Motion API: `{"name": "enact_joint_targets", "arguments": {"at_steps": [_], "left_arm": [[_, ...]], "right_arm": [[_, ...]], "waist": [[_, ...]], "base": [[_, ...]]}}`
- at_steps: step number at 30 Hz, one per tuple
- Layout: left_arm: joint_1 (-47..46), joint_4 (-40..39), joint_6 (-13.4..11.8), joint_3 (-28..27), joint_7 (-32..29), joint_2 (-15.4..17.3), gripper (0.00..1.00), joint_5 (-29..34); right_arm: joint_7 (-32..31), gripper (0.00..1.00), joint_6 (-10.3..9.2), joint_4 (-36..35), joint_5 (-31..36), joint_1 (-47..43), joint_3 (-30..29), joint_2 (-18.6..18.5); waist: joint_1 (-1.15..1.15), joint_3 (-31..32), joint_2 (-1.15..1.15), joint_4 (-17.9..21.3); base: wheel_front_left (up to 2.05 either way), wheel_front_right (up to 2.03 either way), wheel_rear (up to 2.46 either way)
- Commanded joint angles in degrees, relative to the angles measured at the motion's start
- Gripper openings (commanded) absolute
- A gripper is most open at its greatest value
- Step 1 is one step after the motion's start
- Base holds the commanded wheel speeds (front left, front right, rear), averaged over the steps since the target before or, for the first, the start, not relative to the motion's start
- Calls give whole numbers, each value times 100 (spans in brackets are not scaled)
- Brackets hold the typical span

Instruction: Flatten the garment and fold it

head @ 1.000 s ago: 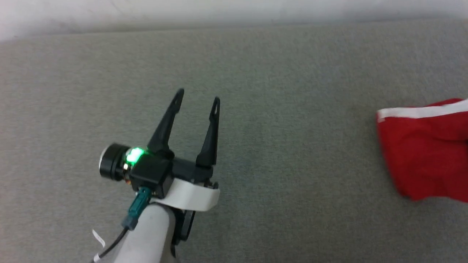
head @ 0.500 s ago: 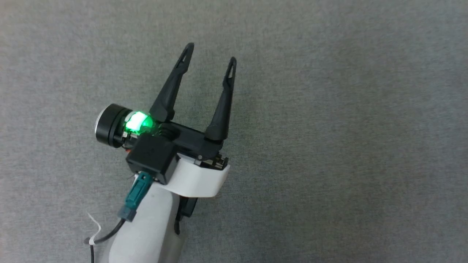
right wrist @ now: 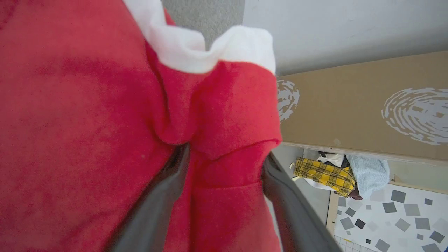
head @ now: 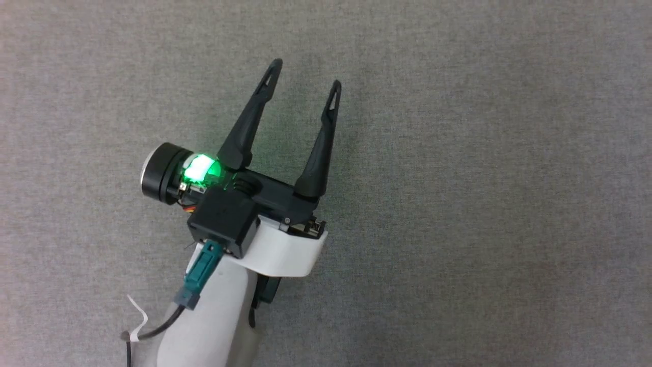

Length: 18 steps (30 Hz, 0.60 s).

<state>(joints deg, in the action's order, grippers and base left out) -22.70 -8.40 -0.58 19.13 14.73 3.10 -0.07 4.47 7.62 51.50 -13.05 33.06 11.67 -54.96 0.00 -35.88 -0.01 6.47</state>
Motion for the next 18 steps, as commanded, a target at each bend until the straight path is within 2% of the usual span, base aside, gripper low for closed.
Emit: {"name": "enact_joint_targets", "arguments": {"at_steps": [1, 5, 8, 15, 18], "left_arm": [[51, 20, -37, -7, 27, 18, 100, -53], [235, 82, -65, -52, 27, 17, 100, -135], [452, 167, -124, -183, 27, 36, 100, -205], [1054, 443, -254, -625, 27, 72, 100, -425], [1270, 617, -255, -793, 27, 86, 100, -534]], "right_arm": [[58, 100, -13, 66, 82, 148, -17, 23], [169, 100, -13, 100, 352, 394, -73, 23], [284, 100, -13, -56, 354, 648, -175, 182], [616, 100, -13, -798, -20, 983, -461, 757], [784, 100, -13, -1252, -143, 828, -670, 1131]], "waist": [[0, 272, 1, 81], [0, 757, 1, 168], [0, 1173, 1, 235], [0, 2054, 1, 233], [0, 2346, 1, 157]], "base": [[0, 0, 0], [0, 0, 0], [0, 0, 0], [0, 0, 0], [0, 0, 0]]}}
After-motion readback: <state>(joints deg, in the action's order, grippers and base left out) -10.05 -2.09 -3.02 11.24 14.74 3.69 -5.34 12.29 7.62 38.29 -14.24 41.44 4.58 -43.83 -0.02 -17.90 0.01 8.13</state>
